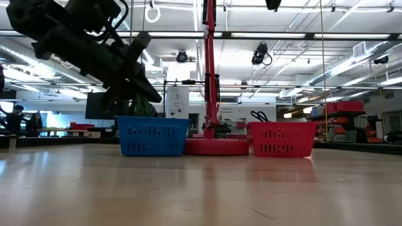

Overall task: Pick & Place USB Port
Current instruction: Put the green charger cable into the blue bin

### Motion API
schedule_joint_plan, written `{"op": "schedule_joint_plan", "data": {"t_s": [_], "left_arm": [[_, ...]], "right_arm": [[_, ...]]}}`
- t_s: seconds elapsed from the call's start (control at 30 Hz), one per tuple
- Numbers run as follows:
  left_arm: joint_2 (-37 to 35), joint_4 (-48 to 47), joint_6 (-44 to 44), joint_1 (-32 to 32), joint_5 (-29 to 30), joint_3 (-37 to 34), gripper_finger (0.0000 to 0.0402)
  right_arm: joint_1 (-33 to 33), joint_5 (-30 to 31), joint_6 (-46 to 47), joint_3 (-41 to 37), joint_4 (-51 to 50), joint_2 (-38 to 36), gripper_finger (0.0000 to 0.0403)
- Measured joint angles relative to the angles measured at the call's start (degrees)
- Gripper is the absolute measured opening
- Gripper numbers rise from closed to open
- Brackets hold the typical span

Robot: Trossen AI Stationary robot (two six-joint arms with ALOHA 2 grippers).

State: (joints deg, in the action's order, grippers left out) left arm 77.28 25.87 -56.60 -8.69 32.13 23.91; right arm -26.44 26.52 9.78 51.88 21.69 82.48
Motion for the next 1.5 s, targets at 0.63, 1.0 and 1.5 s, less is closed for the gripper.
{"op": "schedule_joint_plan", "data": {"t_s": [0.63,1.0,1.5], "left_arm": [[8.24,7.34,-5.49,-2.10,-1.35,0.15,0.0022],[8.24,7.32,-3.75,-0.74,-2.29,0.14,0.0102],[-0.86,6.89,4.84,1.79,-4.52,0.14,0.0169]], "right_arm": [[0.02,0.00,-1.66,0.00,0.42,0.02,0.0076],[0.02,0.00,-1.64,0.00,0.17,0.02,0.0076],[0.02,-0.02,-1.81,-0.04,-0.23,0.02,0.0076]]}}
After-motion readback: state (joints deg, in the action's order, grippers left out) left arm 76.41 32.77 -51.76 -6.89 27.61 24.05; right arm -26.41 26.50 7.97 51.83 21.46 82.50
